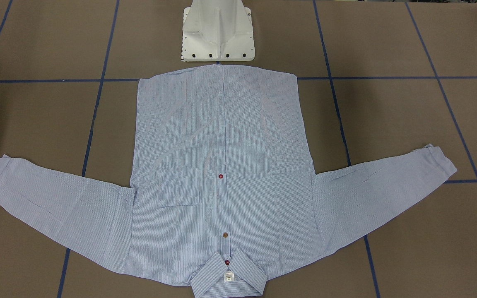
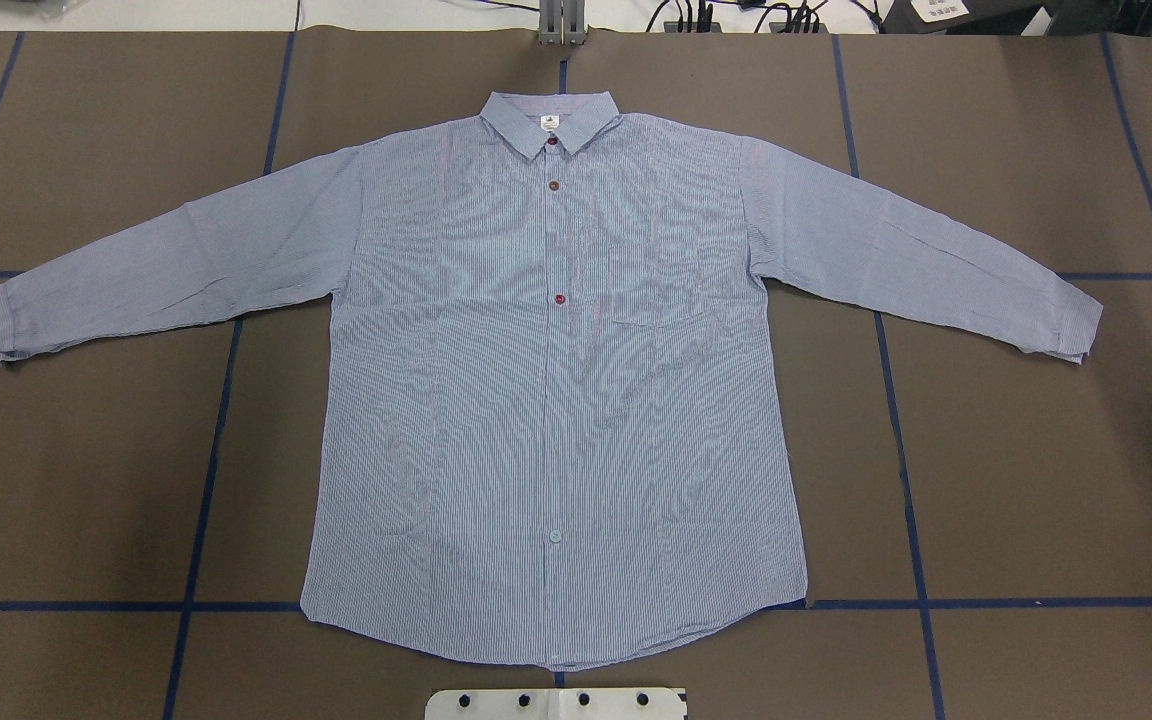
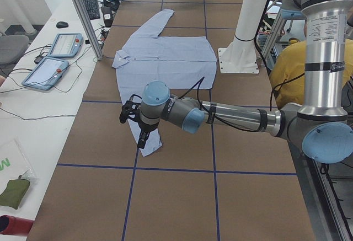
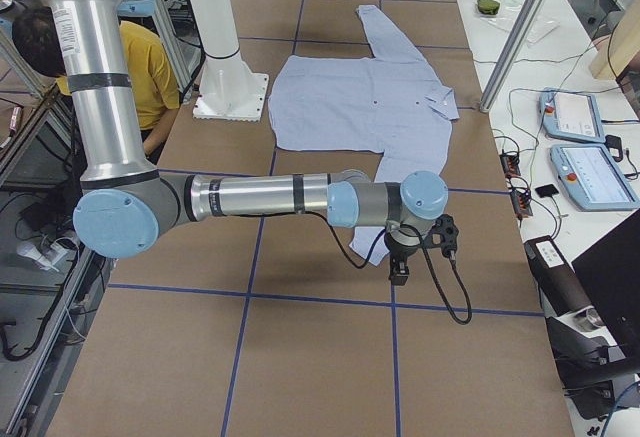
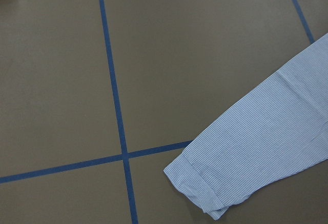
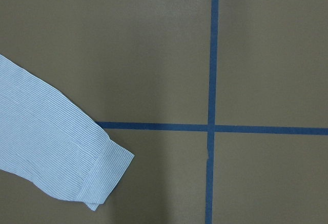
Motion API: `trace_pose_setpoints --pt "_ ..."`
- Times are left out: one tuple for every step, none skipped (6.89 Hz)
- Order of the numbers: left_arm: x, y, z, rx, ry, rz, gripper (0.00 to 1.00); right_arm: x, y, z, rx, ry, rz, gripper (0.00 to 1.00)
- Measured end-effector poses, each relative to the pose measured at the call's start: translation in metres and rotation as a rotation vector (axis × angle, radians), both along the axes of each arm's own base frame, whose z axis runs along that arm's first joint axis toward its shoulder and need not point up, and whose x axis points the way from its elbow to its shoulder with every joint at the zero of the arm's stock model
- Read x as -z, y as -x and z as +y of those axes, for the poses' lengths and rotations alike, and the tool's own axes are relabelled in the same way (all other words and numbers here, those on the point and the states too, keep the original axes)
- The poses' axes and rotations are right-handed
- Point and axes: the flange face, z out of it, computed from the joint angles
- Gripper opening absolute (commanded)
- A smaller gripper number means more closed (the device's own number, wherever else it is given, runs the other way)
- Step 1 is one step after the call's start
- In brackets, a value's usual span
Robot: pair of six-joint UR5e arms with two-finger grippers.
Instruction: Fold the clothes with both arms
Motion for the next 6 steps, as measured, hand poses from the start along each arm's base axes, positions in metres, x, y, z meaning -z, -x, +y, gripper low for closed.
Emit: trace_pose_setpoints --pt "-0.001 -0.001 0.000 -0.004 0.004 0.008 1.00 0.001 0.000 0.006 -0.003 0.000 -0.002 1.00" --pt "0.001 -0.002 0.001 -0.015 0.005 0.029 1.00 0.005 -0.001 0.015 -0.006 -0.008 -0.005 1.00" --pt "0.000 -0.004 0.003 -0.025 0.010 0.052 1.00 0.009 -0.001 0.021 -0.007 -0.015 -0.007 1.00" --pt "-0.001 -0.004 0.005 -0.029 0.015 0.062 1.00 0.010 0.000 0.023 -0.006 -0.018 -0.008 1.00" --pt "-0.005 -0.004 0.006 -0.028 0.024 0.066 1.00 0.008 0.001 0.025 -0.004 -0.017 -0.010 1.00" --pt "-0.011 -0.004 0.009 -0.027 0.037 0.067 1.00 0.008 0.006 0.026 0.005 -0.024 -0.016 1.00"
